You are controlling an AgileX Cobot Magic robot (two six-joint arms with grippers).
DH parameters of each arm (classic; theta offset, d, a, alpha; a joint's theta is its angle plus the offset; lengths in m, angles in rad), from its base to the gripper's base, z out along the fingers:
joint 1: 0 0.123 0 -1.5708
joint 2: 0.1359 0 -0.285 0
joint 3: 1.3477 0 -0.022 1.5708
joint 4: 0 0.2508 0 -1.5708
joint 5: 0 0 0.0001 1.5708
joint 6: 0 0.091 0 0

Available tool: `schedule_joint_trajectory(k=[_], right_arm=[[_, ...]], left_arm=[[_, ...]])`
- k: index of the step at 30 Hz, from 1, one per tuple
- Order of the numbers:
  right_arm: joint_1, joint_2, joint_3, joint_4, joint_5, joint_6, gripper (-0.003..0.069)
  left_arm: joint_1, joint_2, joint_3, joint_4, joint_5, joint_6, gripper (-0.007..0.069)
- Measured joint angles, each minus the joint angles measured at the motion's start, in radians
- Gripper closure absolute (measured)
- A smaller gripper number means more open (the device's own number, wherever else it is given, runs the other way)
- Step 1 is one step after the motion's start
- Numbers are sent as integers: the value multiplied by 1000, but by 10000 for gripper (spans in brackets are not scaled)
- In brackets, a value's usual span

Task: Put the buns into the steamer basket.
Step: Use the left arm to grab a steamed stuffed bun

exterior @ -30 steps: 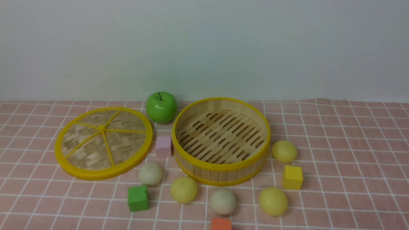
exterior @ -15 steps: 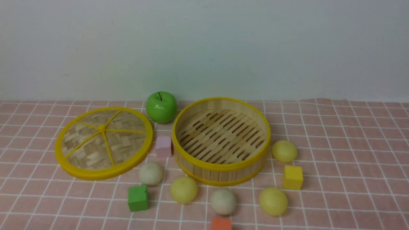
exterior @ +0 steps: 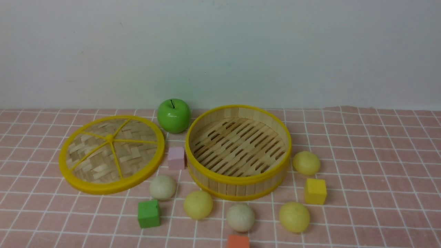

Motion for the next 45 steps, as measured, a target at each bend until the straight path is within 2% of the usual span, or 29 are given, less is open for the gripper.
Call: schedule_joint_trajectory(k=[6,10,12,15,22,24,26,28,30,31,32,35,38,40,41,44,45], right_arm=[[0,0,0,0,0,0,417],[0,0,0,0,0,0,417],[0,0,0,0,0,0,417],[0,0,0,0,0,0,417],[0,0,0,0,0,0,417],[0,0,0,0,0,0,417],[0,0,0,0,0,0,417],[0,0,0,0,0,0,417],[0,0,0,0,0,0,417],[0,0,0,0,0,0,417],[0,0,0,0,0,0,417],[0,0,0,0,0,0,417],[0,0,0,0,0,0,417],[0,0,0,0,0,0,417],[0,0,0,0,0,0,417],[0,0,0,0,0,0,417],[0,0,0,0,0,0,417]], left_arm=[[0,0,0,9,-9,-3,460],[0,0,0,-44,-129,-95,460],[0,0,0,-121,-255,-196,460],[0,0,0,-157,-369,-260,459],[0,0,-1,-159,-428,-329,453],[-1,0,-24,-142,-417,-354,452],[-1,0,-120,-30,-398,-365,452],[-1,0,-159,20,-381,-365,452],[-1,38,-252,140,-273,-365,452],[-1,52,-265,147,-248,-365,452],[-1,113,-307,183,-151,-356,452],[-1,277,-378,175,54,-249,452],[-1,465,-458,60,220,-22,449],[-1,604,-517,-65,334,184,449],[-1,700,-555,-152,417,326,449],[-1,816,-611,-279,508,484,449],[-1,916,-666,-410,553,590,449]])
